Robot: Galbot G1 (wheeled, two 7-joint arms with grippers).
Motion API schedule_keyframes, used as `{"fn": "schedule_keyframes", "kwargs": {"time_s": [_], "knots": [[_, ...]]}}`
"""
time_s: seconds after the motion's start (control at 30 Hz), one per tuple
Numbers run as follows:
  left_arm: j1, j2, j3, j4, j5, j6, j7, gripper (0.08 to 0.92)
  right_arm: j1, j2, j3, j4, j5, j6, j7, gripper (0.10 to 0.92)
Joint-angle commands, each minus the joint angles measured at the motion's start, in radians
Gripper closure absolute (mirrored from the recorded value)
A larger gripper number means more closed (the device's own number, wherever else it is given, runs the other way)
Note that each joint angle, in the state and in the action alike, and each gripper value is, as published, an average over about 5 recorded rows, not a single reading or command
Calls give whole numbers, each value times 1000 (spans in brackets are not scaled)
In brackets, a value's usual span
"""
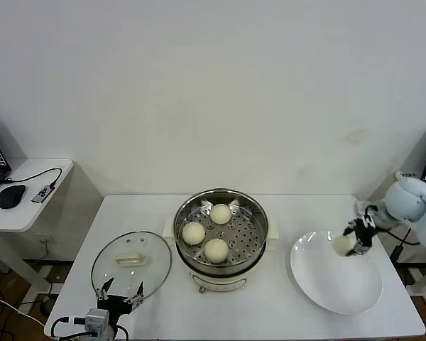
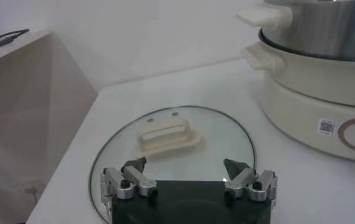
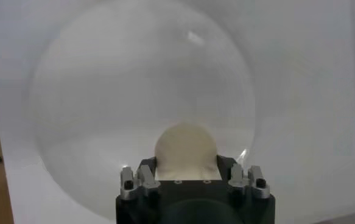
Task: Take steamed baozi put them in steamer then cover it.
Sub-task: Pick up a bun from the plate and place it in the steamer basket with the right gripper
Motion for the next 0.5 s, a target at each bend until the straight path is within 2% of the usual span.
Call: {"fn": "schedule_keyframes", "kwargs": {"time_s": [0.03,0.23,0.5], "knots": [[-3,3,-8,-16,9,-8,-15,177,402,57,-308,149,304,-174,-12,406],[-1,4,-13,-40,19,-12,-21,177,619,214,-481,128,427,-209,7,406],[6,0,-15,-54,11,-11,-23,177,716,379,-581,82,510,-225,19,406]]}}
